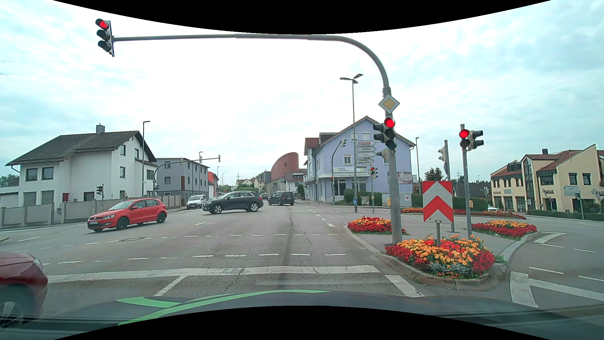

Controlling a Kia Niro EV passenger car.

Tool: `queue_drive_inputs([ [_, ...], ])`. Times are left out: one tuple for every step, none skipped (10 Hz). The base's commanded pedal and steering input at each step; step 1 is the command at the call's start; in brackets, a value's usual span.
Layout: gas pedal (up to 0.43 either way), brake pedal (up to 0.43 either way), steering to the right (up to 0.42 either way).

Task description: Follow the waypoints while adhering to traffic rules and regulations

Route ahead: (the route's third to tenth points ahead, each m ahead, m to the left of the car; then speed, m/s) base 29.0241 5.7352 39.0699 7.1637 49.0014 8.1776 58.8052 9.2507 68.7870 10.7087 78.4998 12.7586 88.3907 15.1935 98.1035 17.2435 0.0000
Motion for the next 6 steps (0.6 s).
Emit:
queue_drive_inputs([
  [0.000, 0.274, 0.005],
  [0.000, 0.274, 0.005],
  [0.000, 0.274, 0.005],
  [0.000, 0.274, 0.005],
  [0.000, 0.274, 0.005],
  [0.000, 0.274, 0.005],
])
